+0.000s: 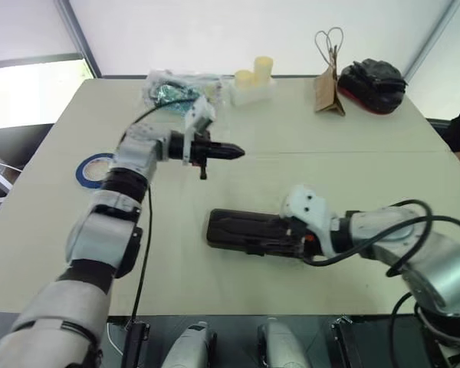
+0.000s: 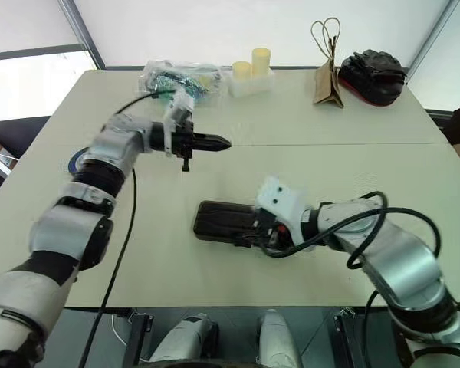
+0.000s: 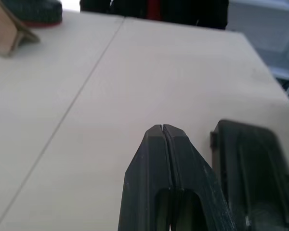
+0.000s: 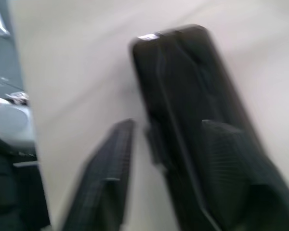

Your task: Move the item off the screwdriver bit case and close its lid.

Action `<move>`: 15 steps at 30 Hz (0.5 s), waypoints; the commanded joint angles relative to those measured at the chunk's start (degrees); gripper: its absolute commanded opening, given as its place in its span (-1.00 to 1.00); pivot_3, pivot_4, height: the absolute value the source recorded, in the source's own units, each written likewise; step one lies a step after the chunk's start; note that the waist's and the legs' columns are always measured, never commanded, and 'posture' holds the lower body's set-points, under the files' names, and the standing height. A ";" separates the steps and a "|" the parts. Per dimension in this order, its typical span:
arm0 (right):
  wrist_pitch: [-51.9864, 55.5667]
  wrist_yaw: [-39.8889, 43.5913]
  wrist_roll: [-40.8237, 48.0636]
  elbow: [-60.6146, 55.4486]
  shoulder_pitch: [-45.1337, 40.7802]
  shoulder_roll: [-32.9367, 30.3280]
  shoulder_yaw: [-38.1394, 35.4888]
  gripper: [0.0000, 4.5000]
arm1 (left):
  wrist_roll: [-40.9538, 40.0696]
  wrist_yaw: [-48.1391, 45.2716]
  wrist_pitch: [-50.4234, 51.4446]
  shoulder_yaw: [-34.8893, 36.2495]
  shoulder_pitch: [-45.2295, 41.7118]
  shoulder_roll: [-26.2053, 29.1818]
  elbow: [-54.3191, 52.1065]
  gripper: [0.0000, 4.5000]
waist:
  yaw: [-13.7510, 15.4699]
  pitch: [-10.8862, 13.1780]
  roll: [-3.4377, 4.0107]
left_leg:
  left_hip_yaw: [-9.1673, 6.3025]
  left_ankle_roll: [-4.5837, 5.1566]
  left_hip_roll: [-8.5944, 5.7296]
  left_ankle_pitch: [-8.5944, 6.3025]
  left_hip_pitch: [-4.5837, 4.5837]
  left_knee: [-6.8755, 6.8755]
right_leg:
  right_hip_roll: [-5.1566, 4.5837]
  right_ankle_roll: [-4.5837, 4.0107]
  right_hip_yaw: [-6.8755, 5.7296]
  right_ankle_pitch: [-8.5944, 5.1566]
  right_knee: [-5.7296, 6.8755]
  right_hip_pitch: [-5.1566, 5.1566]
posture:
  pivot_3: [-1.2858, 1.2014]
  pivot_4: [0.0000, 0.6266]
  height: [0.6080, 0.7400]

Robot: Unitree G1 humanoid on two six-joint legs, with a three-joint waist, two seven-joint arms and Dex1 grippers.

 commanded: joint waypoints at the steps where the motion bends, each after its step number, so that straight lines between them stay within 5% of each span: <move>1: 1.04 -2.11 2.23 -2.46 1.48 -0.08 2.39 -0.98 | 4.57 1.93 -5.22 -0.62 -1.54 -1.71 4.08 -1.00 | 0.16 0.00 0.00 | 0.00 0.00 -0.01 0.00 0.00 0.00 | 0.00 0.00 0.00 0.00 0.01 0.01 | 0.03 -0.52 1.00; 15: -2.50 -13.30 -1.65 2.07 4.30 -2.25 13.42 -0.98 | 20.85 -0.79 -13.49 -8.19 -3.39 -10.27 14.10 -1.00 | 0.09 -0.01 -0.01 | -0.01 0.01 -0.06 -0.01 -0.01 0.00 | -0.02 0.00 0.00 0.00 0.05 0.04 | 0.03 -0.52 1.00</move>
